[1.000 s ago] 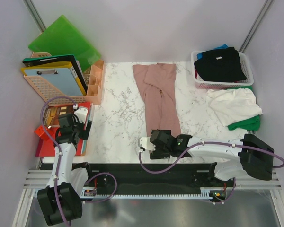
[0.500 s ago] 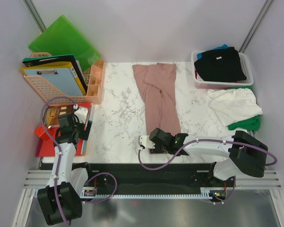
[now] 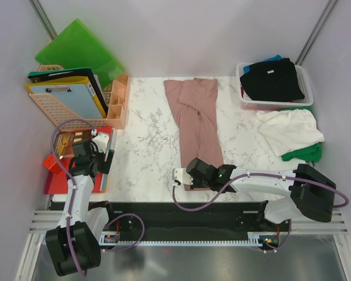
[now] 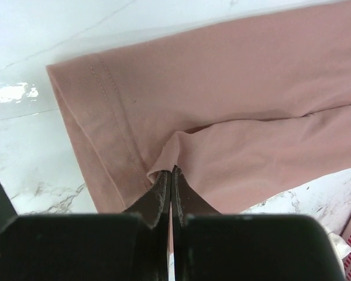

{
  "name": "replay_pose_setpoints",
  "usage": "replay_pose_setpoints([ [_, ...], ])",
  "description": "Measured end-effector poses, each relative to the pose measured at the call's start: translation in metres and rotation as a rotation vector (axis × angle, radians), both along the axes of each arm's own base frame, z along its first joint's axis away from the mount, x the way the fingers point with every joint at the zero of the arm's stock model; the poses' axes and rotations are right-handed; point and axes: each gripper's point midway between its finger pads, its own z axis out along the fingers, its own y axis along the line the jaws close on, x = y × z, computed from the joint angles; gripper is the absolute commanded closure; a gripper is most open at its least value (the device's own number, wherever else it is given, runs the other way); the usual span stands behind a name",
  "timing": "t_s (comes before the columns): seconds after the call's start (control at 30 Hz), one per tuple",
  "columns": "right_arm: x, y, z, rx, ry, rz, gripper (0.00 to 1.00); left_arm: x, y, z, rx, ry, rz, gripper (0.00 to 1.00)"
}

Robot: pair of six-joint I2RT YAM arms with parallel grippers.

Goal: Fold and stack the t-shirts

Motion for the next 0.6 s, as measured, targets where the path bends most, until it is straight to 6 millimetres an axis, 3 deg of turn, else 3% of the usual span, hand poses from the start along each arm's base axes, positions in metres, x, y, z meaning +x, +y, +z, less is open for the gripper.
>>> replay_pose_setpoints([
  [0.3,-0.022,0.002,0.020,0.057,0.092,0.049,1.00,0.002,0.001,0.001,0.001,-0.001,0.001,0.09],
  [0.6,-0.052,0.004,0.014,0.040,0.201,0.113,1.00,0.005,0.002,0.002,0.005,-0.011,0.000,0.09],
])
